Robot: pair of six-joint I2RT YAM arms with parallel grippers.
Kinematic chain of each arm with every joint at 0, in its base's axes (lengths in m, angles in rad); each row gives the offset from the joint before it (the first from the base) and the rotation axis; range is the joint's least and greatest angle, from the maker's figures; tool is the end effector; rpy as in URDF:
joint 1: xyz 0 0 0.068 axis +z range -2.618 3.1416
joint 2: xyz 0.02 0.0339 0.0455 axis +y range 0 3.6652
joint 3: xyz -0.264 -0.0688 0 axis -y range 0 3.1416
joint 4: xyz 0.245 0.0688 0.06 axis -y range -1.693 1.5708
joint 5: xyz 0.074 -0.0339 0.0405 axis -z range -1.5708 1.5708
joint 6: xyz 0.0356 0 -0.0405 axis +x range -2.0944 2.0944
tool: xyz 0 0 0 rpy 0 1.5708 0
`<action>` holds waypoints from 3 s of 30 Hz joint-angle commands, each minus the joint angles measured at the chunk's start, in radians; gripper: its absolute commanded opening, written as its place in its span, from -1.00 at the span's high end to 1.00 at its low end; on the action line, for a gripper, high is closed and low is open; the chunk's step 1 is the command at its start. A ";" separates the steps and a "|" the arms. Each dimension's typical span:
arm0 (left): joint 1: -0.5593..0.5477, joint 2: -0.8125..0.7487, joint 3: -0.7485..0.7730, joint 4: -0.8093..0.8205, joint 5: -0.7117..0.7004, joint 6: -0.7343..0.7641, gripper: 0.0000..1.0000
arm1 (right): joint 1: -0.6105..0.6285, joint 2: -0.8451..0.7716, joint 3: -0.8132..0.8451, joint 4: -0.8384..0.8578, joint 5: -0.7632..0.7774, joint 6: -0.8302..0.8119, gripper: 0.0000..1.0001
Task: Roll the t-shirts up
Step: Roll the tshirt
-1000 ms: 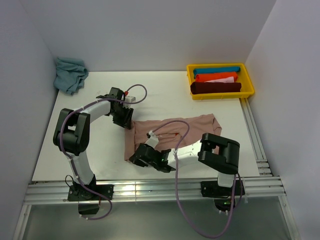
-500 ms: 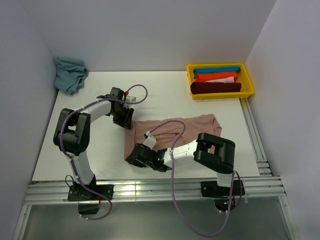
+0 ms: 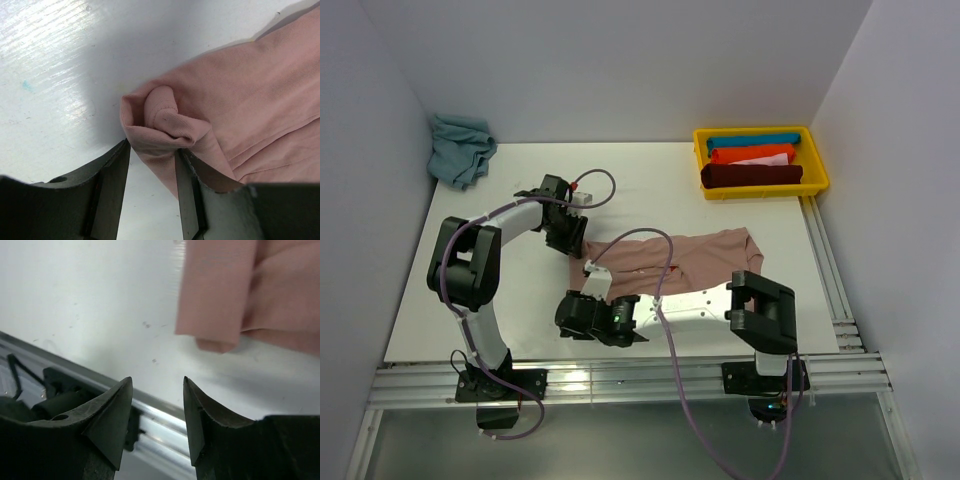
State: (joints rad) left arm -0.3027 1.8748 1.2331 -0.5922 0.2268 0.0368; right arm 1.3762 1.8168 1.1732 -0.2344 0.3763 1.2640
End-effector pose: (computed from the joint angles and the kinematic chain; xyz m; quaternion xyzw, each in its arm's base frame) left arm 0.3481 -0.1171 0.1642 0.1842 0.9622 -0.1327 0.1503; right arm 0.0872 0.3749 0.1881 0.0116 0.9261 0.2794 0.2532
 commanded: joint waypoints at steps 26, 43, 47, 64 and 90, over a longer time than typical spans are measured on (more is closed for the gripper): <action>-0.006 -0.013 0.025 -0.023 -0.046 0.009 0.06 | -0.097 0.444 0.683 -0.564 0.279 -0.193 -0.08; -0.006 -0.009 0.031 -0.029 -0.049 0.012 0.05 | -0.042 0.527 0.800 -0.750 0.300 -0.141 -0.20; -0.007 -0.009 0.031 -0.027 -0.049 0.011 0.04 | -0.039 0.533 0.778 -0.763 0.270 -0.114 -0.20; 0.013 -0.063 0.075 -0.006 0.003 -0.029 -0.24 | -0.045 0.326 0.343 -0.278 0.093 -0.103 0.68; 0.183 0.003 -0.011 0.067 0.457 -0.028 -0.37 | -0.203 0.044 -0.549 1.006 -0.223 0.181 0.81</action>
State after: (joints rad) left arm -0.1131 1.8484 1.2316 -0.5812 0.6384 0.0139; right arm 1.1793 1.8412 0.6643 0.6434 0.2035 1.3884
